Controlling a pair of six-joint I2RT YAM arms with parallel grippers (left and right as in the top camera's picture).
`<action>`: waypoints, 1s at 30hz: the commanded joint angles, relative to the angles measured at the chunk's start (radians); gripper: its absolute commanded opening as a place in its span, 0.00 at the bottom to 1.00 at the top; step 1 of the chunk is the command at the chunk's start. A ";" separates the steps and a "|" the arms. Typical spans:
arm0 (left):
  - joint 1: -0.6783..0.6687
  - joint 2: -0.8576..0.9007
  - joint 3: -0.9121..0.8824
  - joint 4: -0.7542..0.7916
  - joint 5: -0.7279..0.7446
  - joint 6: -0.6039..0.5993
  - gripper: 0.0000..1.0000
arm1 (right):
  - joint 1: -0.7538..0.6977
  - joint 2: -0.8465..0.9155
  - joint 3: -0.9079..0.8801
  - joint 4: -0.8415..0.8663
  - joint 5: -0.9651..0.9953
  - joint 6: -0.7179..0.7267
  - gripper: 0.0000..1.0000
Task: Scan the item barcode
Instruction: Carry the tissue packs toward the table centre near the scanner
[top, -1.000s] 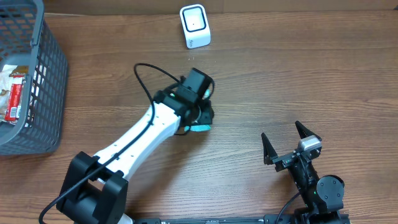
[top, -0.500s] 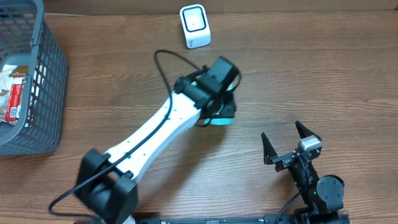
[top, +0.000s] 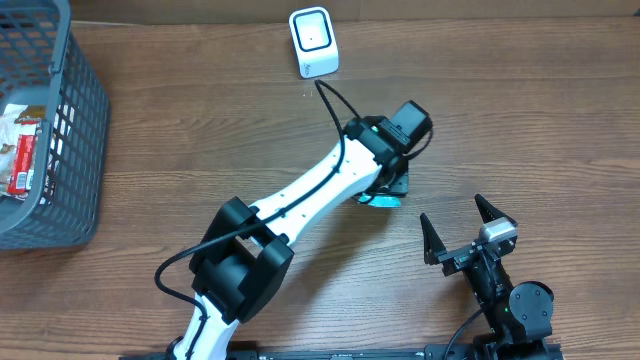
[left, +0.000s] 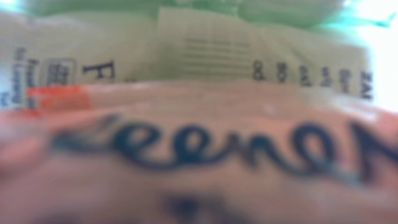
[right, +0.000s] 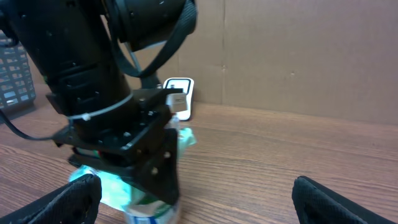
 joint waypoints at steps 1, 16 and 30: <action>-0.041 -0.011 0.043 0.047 -0.076 -0.024 0.29 | -0.002 -0.010 -0.011 0.005 -0.001 0.000 1.00; -0.119 -0.007 0.031 0.121 -0.179 -0.135 0.32 | -0.002 -0.010 -0.011 0.005 -0.001 0.000 1.00; -0.124 0.023 0.031 0.119 -0.116 -0.173 0.35 | -0.002 -0.010 -0.011 0.005 0.000 0.000 1.00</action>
